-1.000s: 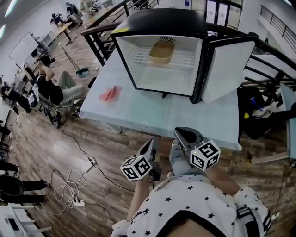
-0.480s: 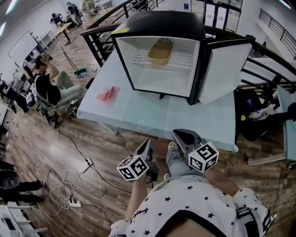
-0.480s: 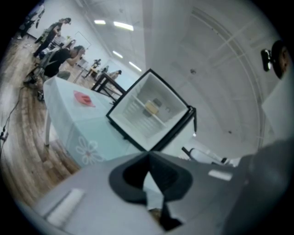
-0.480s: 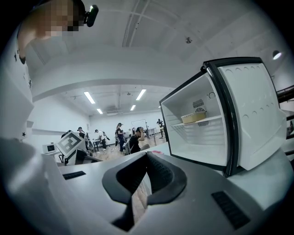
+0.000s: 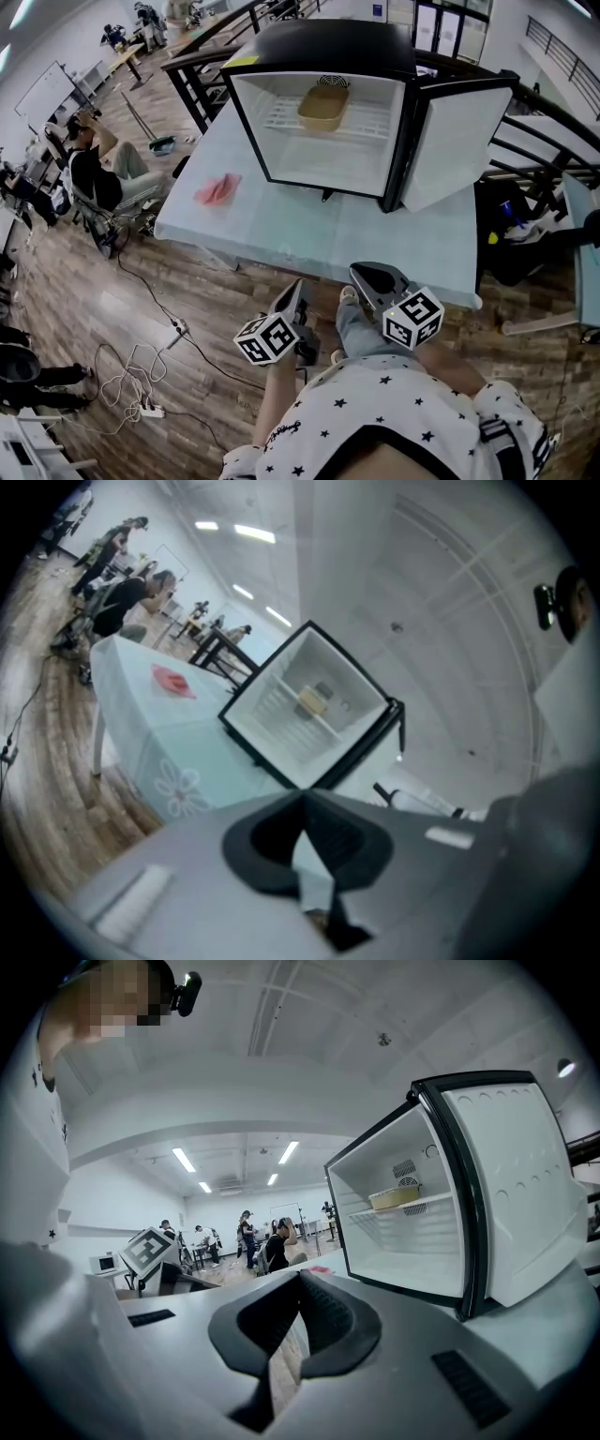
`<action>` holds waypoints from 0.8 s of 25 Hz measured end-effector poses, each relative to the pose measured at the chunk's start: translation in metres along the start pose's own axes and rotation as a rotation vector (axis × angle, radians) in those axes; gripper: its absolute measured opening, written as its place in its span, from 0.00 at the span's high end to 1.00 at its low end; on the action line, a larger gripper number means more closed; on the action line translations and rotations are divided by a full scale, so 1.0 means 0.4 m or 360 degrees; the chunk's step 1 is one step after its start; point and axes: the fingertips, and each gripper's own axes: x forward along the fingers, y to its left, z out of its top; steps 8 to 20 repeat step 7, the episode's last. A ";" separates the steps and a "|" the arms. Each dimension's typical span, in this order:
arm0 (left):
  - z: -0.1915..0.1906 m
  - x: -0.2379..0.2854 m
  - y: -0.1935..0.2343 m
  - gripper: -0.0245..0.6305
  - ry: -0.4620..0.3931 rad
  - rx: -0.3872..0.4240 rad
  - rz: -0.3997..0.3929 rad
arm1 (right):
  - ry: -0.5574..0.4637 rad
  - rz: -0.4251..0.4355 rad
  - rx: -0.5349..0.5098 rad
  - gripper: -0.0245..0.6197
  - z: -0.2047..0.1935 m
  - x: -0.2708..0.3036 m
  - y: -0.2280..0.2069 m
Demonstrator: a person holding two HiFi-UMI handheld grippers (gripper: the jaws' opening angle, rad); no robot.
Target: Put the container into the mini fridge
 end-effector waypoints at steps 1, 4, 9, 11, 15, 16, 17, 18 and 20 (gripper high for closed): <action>0.001 0.000 0.002 0.96 0.0000 -0.0002 0.0003 | 0.0003 0.0003 0.0001 0.93 0.000 0.002 0.000; 0.000 0.007 0.004 0.96 0.0002 -0.0013 0.0007 | 0.0008 0.0011 0.0001 0.93 0.001 0.008 -0.005; -0.002 0.017 0.005 0.96 0.0003 -0.0023 0.0013 | 0.0009 0.0019 0.0000 0.93 0.005 0.013 -0.014; -0.002 0.017 0.005 0.96 0.0003 -0.0023 0.0013 | 0.0009 0.0019 0.0000 0.93 0.005 0.013 -0.014; -0.002 0.017 0.005 0.96 0.0003 -0.0023 0.0013 | 0.0009 0.0019 0.0000 0.93 0.005 0.013 -0.014; -0.002 0.017 0.005 0.96 0.0003 -0.0023 0.0013 | 0.0009 0.0019 0.0000 0.93 0.005 0.013 -0.014; -0.002 0.017 0.005 0.96 0.0003 -0.0023 0.0013 | 0.0009 0.0019 0.0000 0.93 0.005 0.013 -0.014; -0.002 0.017 0.005 0.96 0.0003 -0.0023 0.0013 | 0.0009 0.0019 0.0000 0.93 0.005 0.013 -0.014; -0.002 0.017 0.005 0.96 0.0003 -0.0023 0.0013 | 0.0009 0.0019 0.0000 0.93 0.005 0.013 -0.014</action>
